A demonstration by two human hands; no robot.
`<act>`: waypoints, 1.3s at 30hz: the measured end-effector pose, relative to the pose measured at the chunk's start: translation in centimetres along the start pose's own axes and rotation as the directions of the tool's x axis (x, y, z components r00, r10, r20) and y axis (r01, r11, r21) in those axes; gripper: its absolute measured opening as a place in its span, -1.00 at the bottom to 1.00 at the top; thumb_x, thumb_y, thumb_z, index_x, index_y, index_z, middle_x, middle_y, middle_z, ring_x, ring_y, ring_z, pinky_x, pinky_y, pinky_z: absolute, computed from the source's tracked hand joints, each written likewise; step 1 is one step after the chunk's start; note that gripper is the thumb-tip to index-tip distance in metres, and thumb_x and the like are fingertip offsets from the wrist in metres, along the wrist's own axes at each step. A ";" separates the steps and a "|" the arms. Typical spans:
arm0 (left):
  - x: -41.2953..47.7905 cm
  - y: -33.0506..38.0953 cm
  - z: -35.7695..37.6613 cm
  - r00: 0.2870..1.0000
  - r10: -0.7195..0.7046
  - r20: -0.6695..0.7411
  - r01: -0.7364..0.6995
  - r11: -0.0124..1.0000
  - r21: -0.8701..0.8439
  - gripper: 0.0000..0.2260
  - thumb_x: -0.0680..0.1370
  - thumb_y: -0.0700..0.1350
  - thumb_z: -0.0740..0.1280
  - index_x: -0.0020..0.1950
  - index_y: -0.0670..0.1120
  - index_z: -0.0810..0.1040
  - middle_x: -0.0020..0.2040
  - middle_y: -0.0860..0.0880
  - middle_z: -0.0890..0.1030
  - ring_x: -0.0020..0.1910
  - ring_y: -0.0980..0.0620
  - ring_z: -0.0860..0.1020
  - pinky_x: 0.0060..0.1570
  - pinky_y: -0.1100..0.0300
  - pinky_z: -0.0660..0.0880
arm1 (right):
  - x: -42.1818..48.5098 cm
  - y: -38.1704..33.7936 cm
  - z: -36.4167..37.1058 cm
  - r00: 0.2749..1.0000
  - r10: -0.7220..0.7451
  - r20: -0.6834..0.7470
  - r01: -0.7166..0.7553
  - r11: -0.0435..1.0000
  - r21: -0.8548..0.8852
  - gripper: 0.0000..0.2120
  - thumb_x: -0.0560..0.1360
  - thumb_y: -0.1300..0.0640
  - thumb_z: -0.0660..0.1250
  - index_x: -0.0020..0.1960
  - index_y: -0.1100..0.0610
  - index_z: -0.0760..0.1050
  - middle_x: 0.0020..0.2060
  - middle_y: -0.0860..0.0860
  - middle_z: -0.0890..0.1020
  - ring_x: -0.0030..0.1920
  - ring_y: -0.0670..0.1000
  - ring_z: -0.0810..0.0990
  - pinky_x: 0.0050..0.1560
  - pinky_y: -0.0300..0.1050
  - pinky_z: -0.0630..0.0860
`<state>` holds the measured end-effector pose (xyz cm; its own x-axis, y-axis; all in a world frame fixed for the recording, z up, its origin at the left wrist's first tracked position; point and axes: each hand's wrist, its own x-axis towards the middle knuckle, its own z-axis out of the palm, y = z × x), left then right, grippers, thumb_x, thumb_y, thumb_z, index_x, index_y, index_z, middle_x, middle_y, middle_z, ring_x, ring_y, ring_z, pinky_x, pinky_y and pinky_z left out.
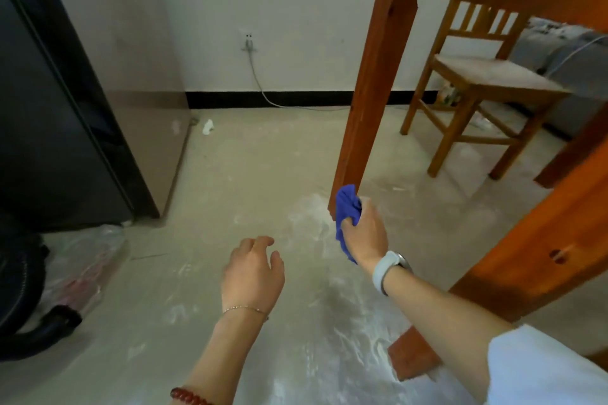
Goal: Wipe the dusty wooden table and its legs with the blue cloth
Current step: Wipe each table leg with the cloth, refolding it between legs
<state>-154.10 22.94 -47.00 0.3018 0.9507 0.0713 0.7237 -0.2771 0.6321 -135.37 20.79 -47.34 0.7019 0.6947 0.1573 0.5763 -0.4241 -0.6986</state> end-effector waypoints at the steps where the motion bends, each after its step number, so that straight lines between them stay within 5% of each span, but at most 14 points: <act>1: 0.9 0.2 0.2 1.000 0.003 0.005 -0.003 1.000 -0.014 -0.72 0.55 -0.09 0.18 0.25 -0.07 0.45 0.23 -0.09 0.48 0.20 -0.10 0.44 0.16 0.06 0.40 | 1.4 -0.2 -0.2 0.999 -0.009 -0.041 0.009 1.000 -0.009 -0.64 0.46 0.26 0.21 0.26 0.18 0.34 0.16 0.19 0.44 0.12 0.21 0.45 -0.08 -0.11 0.34; 5: 4.6 1.3 2.0 1.000 0.011 -0.016 -0.012 0.998 -0.070 -0.71 0.56 -0.09 0.18 0.27 -0.06 0.44 0.25 -0.06 0.46 0.24 -0.05 0.41 0.16 0.09 0.36 | 7.8 -1.5 -0.2 0.968 -0.108 -0.225 0.103 0.994 -0.034 -0.63 0.46 0.26 0.23 0.26 0.13 0.35 0.16 0.17 0.38 0.15 0.18 0.41 0.00 -0.03 0.40; 14: 12.3 2.4 8.7 1.000 0.019 0.020 -0.017 0.994 -0.105 -0.69 0.56 -0.09 0.18 0.31 -0.04 0.40 0.28 -0.04 0.43 0.26 -0.02 0.38 0.20 0.11 0.35 | 23.3 -3.7 -1.4 0.796 -0.164 -0.582 0.211 0.977 0.013 -0.64 0.47 0.28 0.27 0.24 0.11 0.37 0.22 0.15 0.34 0.21 0.09 0.39 0.00 -0.23 0.35; 21: 16.0 2.4 11.6 0.999 -0.001 0.045 0.007 0.991 -0.132 -0.65 0.55 -0.09 0.20 0.34 -0.06 0.35 0.30 -0.05 0.41 0.28 -0.04 0.38 0.20 0.12 0.33 | 25.2 1.0 3.1 0.815 -0.283 -0.505 0.239 0.959 -0.151 -0.66 0.48 0.31 0.25 0.25 0.17 0.41 0.15 0.22 0.41 0.17 0.18 0.37 0.01 -0.28 0.22; 24: 16.3 2.5 12.3 0.997 0.008 0.070 0.001 0.993 -0.116 -0.65 0.56 -0.09 0.19 0.34 -0.05 0.34 0.31 -0.05 0.39 0.28 -0.02 0.36 0.21 0.13 0.33 | 23.6 6.1 5.5 0.951 -0.233 -0.203 0.178 0.951 -0.254 -0.61 0.48 0.32 0.24 0.30 0.15 0.40 0.20 0.21 0.37 0.22 0.21 0.32 0.12 -0.04 0.35; 27: 16.8 2.6 12.7 0.997 0.025 0.076 -0.017 0.995 -0.102 -0.66 0.56 -0.08 0.18 0.35 -0.04 0.33 0.31 -0.04 0.38 0.28 -0.02 0.36 0.22 0.13 0.33 | 22.4 8.9 6.6 0.994 -0.106 0.013 0.106 0.958 -0.268 -0.60 0.47 0.28 0.24 0.30 0.12 0.41 0.16 0.17 0.36 0.19 0.20 0.37 0.15 0.06 0.41; 30: 17.7 3.4 12.7 0.997 0.034 0.074 -0.026 0.993 -0.117 -0.66 0.56 -0.09 0.18 0.34 -0.05 0.34 0.32 -0.05 0.38 0.28 -0.02 0.37 0.21 0.14 0.33 | 22.0 6.4 5.6 0.948 -0.211 -0.238 0.200 0.977 -0.072 -0.65 0.41 0.32 0.30 0.20 0.18 0.47 0.03 0.19 0.41 0.00 0.18 0.47 -0.09 -0.01 0.51; 34: 19.2 5.3 12.8 0.995 0.084 0.046 -0.075 0.983 -0.166 -0.67 0.56 -0.10 0.19 0.33 -0.05 0.37 0.31 -0.04 0.39 0.27 0.00 0.38 0.21 0.16 0.33 | 24.3 0.0 2.0 0.717 -0.379 -0.584 0.431 0.901 -0.056 -0.71 0.43 0.20 0.23 0.13 0.20 0.49 -0.01 0.22 0.43 -0.03 0.01 0.40 -0.13 -0.44 0.31; 37: 20.6 6.9 12.9 0.997 0.079 0.004 -0.074 0.950 -0.302 -0.70 0.55 -0.13 0.21 0.29 -0.07 0.41 0.26 -0.04 0.44 0.21 0.01 0.43 0.17 0.20 0.35 | 26.2 -0.5 1.8 0.667 -0.500 -0.552 0.444 0.862 -0.244 -0.68 0.42 0.15 0.16 0.13 0.16 0.50 -0.03 0.21 0.46 0.00 0.04 0.38 -0.10 -0.30 0.32; 39: 21.5 7.8 12.6 1.000 0.013 0.017 -0.004 0.903 -0.429 -0.72 0.55 -0.16 0.22 0.25 -0.09 0.44 0.22 -0.05 0.48 0.12 0.04 0.47 0.09 0.22 0.39 | 25.5 2.5 3.7 0.785 -0.502 -0.364 0.416 0.861 -0.291 -0.70 0.42 0.21 0.21 0.13 0.16 0.52 -0.01 0.20 0.46 0.02 0.09 0.36 -0.11 -0.17 0.37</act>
<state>-134.15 39.50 -50.28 0.3211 0.9447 0.0664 0.3860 -0.1946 0.9017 -117.57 39.61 -47.63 0.4135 0.5469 0.7280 0.9105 -0.2453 -0.3330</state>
